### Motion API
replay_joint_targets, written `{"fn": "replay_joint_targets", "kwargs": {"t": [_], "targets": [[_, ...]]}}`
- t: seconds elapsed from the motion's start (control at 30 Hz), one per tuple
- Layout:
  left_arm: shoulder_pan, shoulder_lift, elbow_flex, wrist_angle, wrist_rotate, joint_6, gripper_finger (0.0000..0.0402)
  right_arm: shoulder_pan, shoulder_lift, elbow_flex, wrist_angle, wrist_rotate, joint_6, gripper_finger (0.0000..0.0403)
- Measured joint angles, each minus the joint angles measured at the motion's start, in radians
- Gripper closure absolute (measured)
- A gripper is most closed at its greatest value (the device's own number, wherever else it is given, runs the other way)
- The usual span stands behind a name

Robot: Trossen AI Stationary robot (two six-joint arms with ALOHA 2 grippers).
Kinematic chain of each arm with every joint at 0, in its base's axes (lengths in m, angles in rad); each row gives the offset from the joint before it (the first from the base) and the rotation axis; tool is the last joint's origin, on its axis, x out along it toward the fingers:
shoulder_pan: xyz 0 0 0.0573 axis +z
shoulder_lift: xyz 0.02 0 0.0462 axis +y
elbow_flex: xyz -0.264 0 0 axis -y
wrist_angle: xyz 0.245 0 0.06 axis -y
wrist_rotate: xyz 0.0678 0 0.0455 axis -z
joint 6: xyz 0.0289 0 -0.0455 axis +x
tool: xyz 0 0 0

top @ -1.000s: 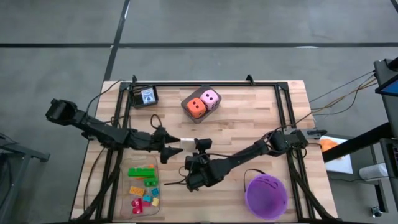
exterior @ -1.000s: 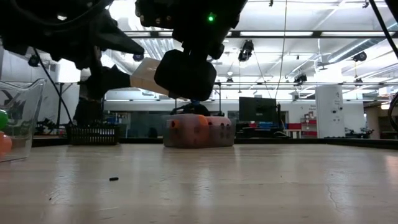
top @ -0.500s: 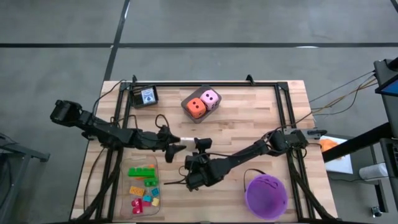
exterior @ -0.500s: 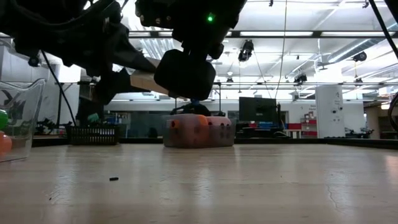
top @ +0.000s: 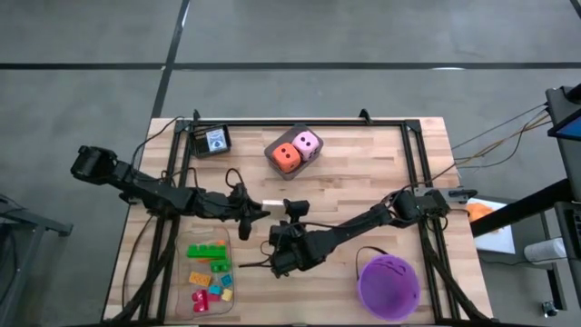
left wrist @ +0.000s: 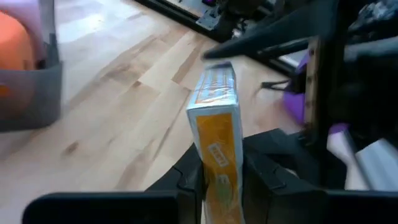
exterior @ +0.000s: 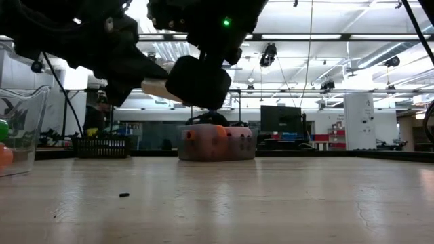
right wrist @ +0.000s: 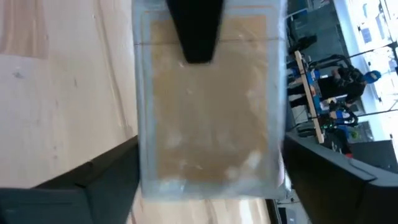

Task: Pick & Place Toys
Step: Put the yellow deck of cards into the black bin

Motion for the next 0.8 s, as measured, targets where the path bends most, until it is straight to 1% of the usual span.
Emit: {"fn": "replay_joint_targets", "kwargs": {"t": [0.03,0.1,0.23,0.37,0.5,0.63,0.7,0.8], "targets": [[-0.001,-0.011,-0.005,-0.011,-0.008,0.014,0.0340,0.003,0.000,0.000,-0.003,0.002,0.008,0.0030],[0.002,-0.042,-0.014,-0.044,-0.022,0.031,0.0340,0.012,-0.002,0.000,-0.007,0.009,0.021,0.0018],[0.000,-0.133,-0.033,-0.099,-0.044,0.067,0.0340,0.024,-0.002,0.001,-0.012,0.013,0.024,0.0052],[0.002,-0.237,-0.081,-0.109,-0.057,0.133,0.0340,0.040,-0.002,0.001,-0.021,-0.004,-0.007,0.0082],[0.001,-0.340,-0.146,-0.112,-0.080,0.208,0.0340,0.066,-0.002,-0.001,-0.019,-0.072,-0.024,0.0094],[0.000,-0.431,-0.202,-0.104,-0.089,0.295,0.0340,0.093,-0.002,-0.028,0.044,-0.083,-0.039,0.0095],[0.001,-0.472,-0.224,-0.104,-0.090,0.322,0.0340,0.103,-0.002,-0.041,0.115,-0.126,-0.079,0.0095],[0.001,-0.526,-0.245,-0.098,-0.092,0.353,0.0340,0.109,-0.002,-0.061,0.305,-0.274,-0.192,0.0095]]}}
